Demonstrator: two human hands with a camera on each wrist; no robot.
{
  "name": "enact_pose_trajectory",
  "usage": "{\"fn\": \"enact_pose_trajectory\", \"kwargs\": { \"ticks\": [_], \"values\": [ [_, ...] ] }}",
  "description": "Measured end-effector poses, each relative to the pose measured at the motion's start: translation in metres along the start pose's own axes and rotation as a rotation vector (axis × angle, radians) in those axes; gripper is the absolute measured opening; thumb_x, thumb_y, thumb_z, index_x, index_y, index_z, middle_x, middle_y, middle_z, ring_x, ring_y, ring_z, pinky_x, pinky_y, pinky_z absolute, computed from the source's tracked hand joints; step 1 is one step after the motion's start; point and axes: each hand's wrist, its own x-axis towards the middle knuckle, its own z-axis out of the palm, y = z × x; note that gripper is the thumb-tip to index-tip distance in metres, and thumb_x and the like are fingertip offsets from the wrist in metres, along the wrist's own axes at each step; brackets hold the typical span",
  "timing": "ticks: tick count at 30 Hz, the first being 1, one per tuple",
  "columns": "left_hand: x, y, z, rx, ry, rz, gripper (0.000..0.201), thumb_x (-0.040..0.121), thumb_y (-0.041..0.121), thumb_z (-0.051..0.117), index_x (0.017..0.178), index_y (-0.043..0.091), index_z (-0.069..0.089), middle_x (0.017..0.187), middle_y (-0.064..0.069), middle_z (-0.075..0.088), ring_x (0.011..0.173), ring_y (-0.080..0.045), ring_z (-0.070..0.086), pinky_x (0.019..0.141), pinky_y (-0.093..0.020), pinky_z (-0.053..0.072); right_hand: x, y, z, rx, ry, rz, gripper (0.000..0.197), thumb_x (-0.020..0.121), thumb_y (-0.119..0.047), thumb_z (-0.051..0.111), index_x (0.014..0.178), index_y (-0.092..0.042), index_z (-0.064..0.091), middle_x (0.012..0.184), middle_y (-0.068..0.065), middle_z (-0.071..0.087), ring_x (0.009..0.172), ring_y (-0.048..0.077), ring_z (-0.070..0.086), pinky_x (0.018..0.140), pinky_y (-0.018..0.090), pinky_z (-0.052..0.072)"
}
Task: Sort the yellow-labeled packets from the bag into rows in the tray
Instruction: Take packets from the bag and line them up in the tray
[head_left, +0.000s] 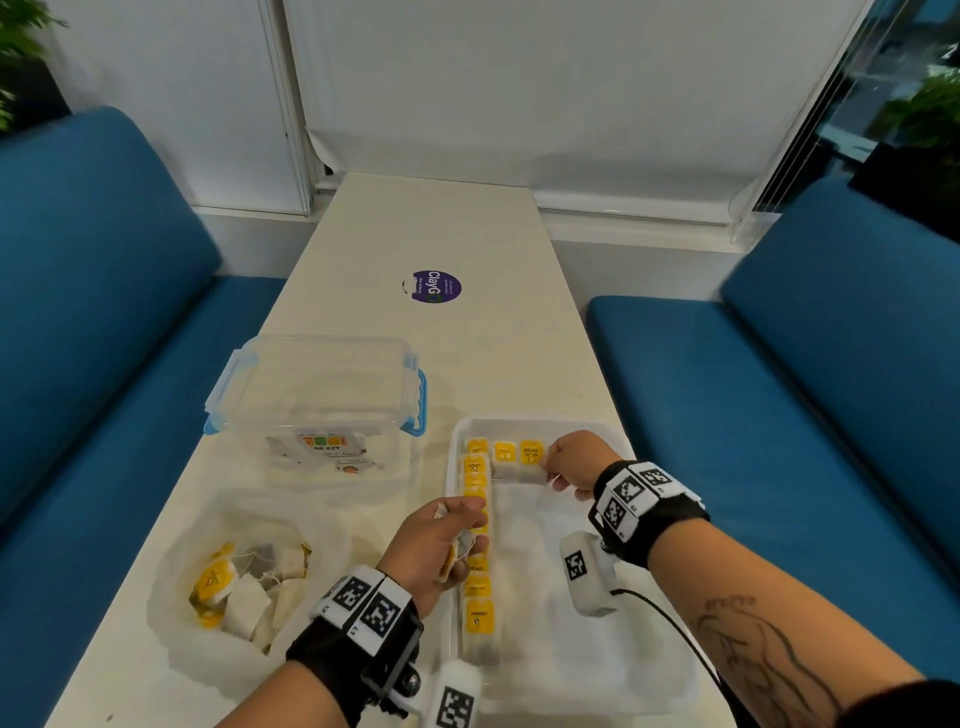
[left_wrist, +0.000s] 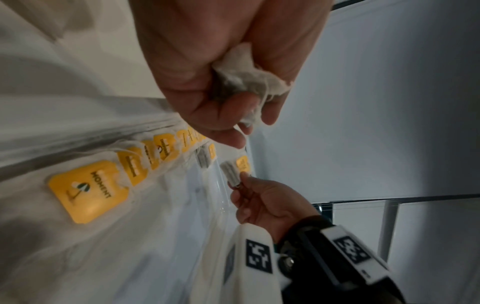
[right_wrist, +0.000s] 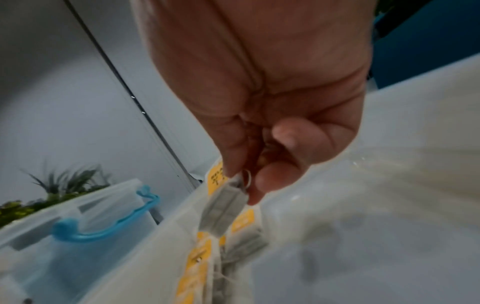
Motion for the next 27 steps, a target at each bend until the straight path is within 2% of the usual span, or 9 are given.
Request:
{"fn": "enact_pose_trajectory", "kwargs": {
  "ticks": [2, 6, 10, 14, 18, 20, 23, 25, 27],
  "values": [
    [0.001, 0.0, 0.0, -0.013, -0.003, -0.018, 0.009, 0.09, 0.017, 0.058, 0.098, 0.014, 0.062, 0.088, -0.003, 0.061, 0.067, -0.014, 0.058, 0.043, -0.016, 0.034, 0.009, 0.0, 0.006, -0.055, -0.084, 0.071, 0.024, 0.097, -0.02, 0.046, 0.074, -0.012, 0.051, 0.073, 0.001, 0.058, 0.069, 0.016, 0.056, 0.053, 0.021, 0.039],
    [0.0, -0.003, -0.003, -0.024, -0.003, -0.036, 0.014, 0.09, 0.019, 0.058, 0.102, 0.013, 0.062, 0.092, -0.002, 0.062, 0.069, -0.013, 0.06, 0.044, -0.015, 0.035, 0.023, -0.001, 0.017, 0.003, -0.078, 0.086, 0.023, 0.092, -0.019, 0.054, 0.069, -0.019, 0.051, 0.07, -0.003, 0.059, 0.054, 0.007, 0.053, 0.041, 0.013, 0.041],
    [0.001, -0.004, -0.004, -0.036, -0.001, -0.038, 0.014, 0.09, 0.019, 0.058, 0.102, 0.013, 0.062, 0.092, -0.003, 0.063, 0.069, -0.013, 0.06, 0.043, -0.015, 0.036, 0.031, -0.005, 0.028, -0.111, -0.069, 0.114, 0.039, 0.096, -0.021, 0.046, 0.059, -0.013, 0.046, 0.034, -0.007, 0.051, 0.047, 0.009, 0.043, 0.044, 0.014, 0.036],
    [0.002, -0.005, -0.005, -0.046, 0.002, -0.038, 0.015, 0.09, 0.02, 0.058, 0.102, 0.013, 0.062, 0.094, -0.003, 0.063, 0.069, -0.013, 0.06, 0.043, -0.015, 0.036, 0.043, 0.001, 0.028, -0.022, -0.067, 0.088, 0.021, 0.088, -0.016, 0.06, 0.069, -0.016, 0.053, 0.064, 0.0, 0.057, 0.052, 0.009, 0.052, 0.033, 0.009, 0.038],
    [0.002, -0.006, -0.005, -0.084, -0.009, -0.04, 0.017, 0.092, 0.02, 0.056, 0.105, 0.011, 0.062, 0.095, -0.004, 0.063, 0.068, -0.013, 0.061, 0.042, -0.015, 0.037, 0.061, 0.004, 0.043, -0.277, -0.014, 0.123, 0.042, 0.09, -0.036, 0.056, 0.055, -0.014, 0.047, 0.061, 0.002, 0.053, 0.049, 0.015, 0.047, 0.046, 0.021, 0.039],
    [0.002, -0.006, -0.005, -0.127, -0.029, -0.052, 0.018, 0.094, 0.02, 0.052, 0.105, 0.011, 0.062, 0.092, -0.005, 0.064, 0.066, -0.014, 0.062, 0.042, -0.015, 0.04, 0.064, 0.005, 0.045, -0.283, 0.029, 0.12, 0.039, 0.084, -0.044, 0.063, 0.068, -0.012, 0.048, 0.071, 0.005, 0.058, 0.06, 0.019, 0.054, 0.052, 0.023, 0.039],
    [0.0, -0.002, -0.006, -0.236, -0.084, -0.091, 0.028, 0.094, 0.032, 0.049, 0.102, 0.011, 0.064, 0.09, -0.007, 0.065, 0.063, -0.015, 0.067, 0.044, -0.019, 0.049, 0.054, 0.004, 0.03, -0.245, 0.124, 0.013, 0.052, 0.08, -0.043, 0.069, 0.106, -0.001, 0.052, 0.097, 0.012, 0.058, 0.098, 0.028, 0.06, 0.065, 0.024, 0.039],
    [-0.001, 0.001, -0.006, -0.33, -0.123, -0.115, 0.035, 0.093, 0.038, 0.047, 0.103, 0.01, 0.063, 0.091, -0.009, 0.065, 0.064, -0.019, 0.069, 0.046, -0.022, 0.053, 0.036, -0.003, 0.013, -0.12, 0.187, -0.109, 0.04, 0.082, -0.035, 0.07, 0.103, -0.005, 0.054, 0.092, 0.007, 0.054, 0.092, 0.024, 0.058, 0.067, 0.024, 0.038],
    [-0.001, 0.004, -0.005, -0.397, -0.151, -0.127, 0.041, 0.093, 0.042, 0.044, 0.106, 0.008, 0.062, 0.093, -0.012, 0.066, 0.067, -0.023, 0.071, 0.047, -0.025, 0.055, 0.009, -0.012, 0.001, 0.04, 0.151, -0.272, 0.017, 0.081, -0.019, 0.072, 0.084, -0.013, 0.056, 0.081, 0.001, 0.054, 0.072, 0.014, 0.052, 0.063, 0.021, 0.04]
  ]
}}
